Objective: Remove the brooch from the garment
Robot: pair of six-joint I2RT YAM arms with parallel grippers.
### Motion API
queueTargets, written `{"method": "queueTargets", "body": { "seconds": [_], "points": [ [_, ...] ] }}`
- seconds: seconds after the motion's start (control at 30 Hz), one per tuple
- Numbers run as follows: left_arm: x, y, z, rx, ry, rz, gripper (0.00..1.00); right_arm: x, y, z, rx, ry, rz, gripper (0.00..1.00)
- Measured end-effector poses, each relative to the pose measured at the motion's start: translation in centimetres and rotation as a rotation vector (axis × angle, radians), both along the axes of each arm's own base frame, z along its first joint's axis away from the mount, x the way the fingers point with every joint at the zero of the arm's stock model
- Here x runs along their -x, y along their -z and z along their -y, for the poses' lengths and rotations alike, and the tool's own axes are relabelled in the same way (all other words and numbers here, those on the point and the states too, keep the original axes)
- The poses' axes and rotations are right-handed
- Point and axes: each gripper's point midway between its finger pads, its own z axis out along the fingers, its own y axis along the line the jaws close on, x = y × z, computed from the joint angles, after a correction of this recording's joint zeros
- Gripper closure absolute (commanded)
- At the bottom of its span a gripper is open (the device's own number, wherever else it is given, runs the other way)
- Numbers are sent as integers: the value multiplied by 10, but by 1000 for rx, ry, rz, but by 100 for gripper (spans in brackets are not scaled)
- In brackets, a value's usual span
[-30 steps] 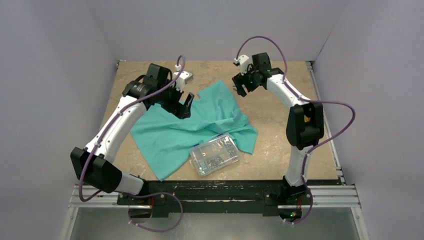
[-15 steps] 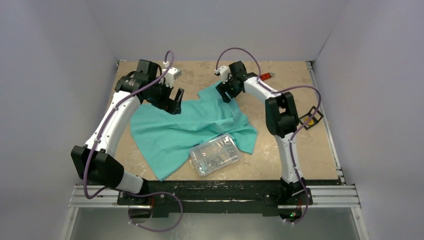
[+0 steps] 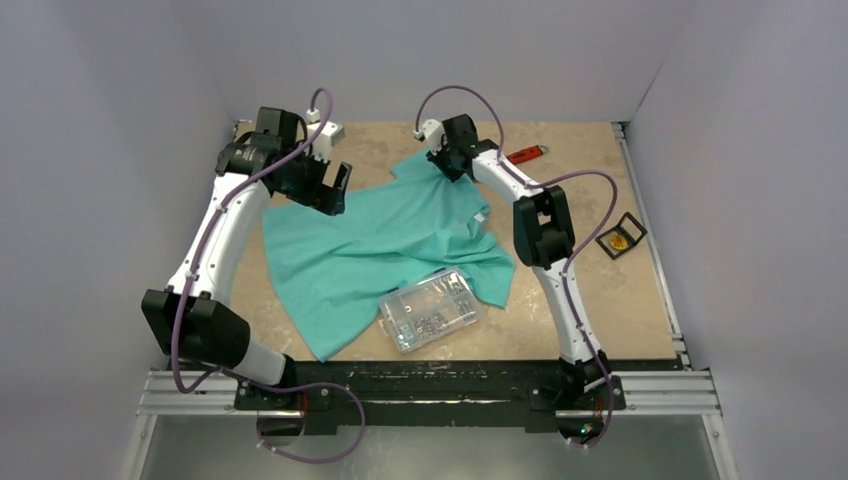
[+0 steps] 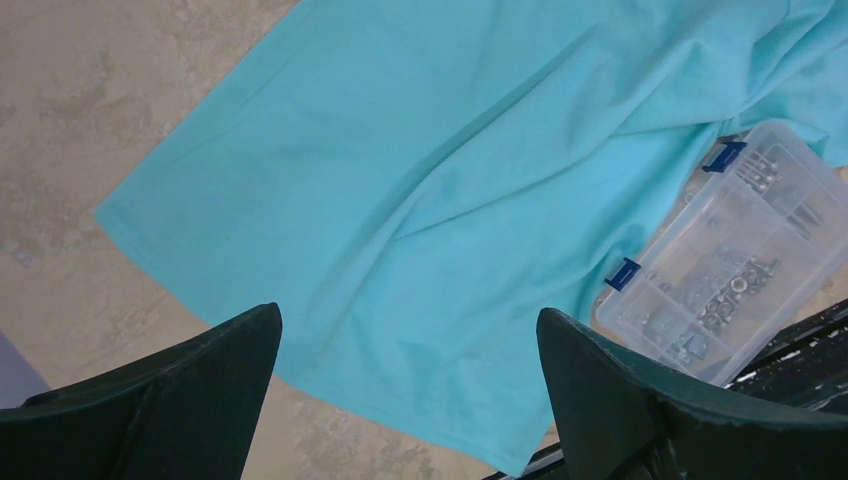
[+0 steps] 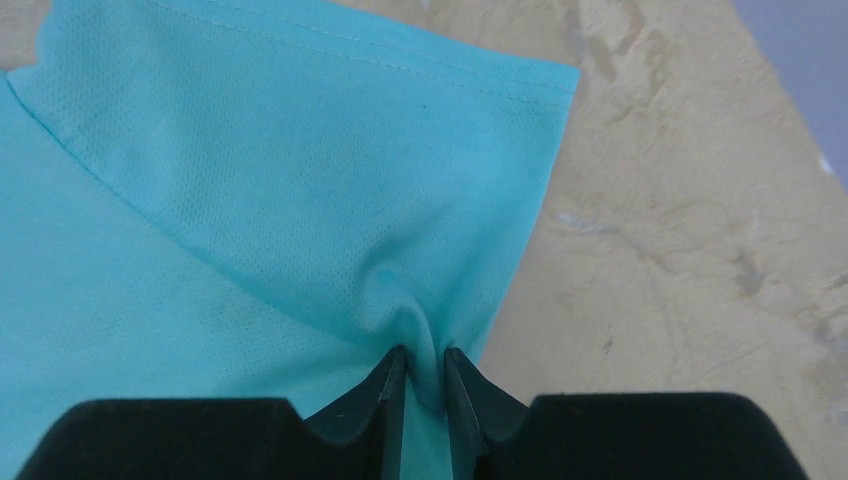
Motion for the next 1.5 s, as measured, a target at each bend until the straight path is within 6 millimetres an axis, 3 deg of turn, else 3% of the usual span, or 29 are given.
{"method": "queueTargets", "body": {
  "seconds": [0.4,0.67,0.77,0.93,1.07,1.3,1.4,1.5],
  "points": [
    [-21,14,-60,-100,-143,-40,0,-60,-6,-34,188,-79,345,76],
    [-23,26,-117,-121,-300,-91,0,-94,-9,-66,244,-143,590,77],
    [-22,27,-131,-135,-337,-97,0,-102,-10,-74,250,-161,667,82],
    [-20,28,-144,-153,-366,-103,0,-111,-10,-86,242,-187,761,78],
    [-20,32,-153,-179,-375,-114,0,-115,-14,-91,228,-193,825,57],
    [-26,51,-167,-255,-360,-155,0,-115,-39,-94,150,-152,887,23],
    [-35,59,-177,-307,-347,-165,0,-108,-50,-93,121,-147,862,15],
    [-54,66,-189,-363,-330,-158,0,-97,-77,-94,75,-148,850,8]
  ]
}}
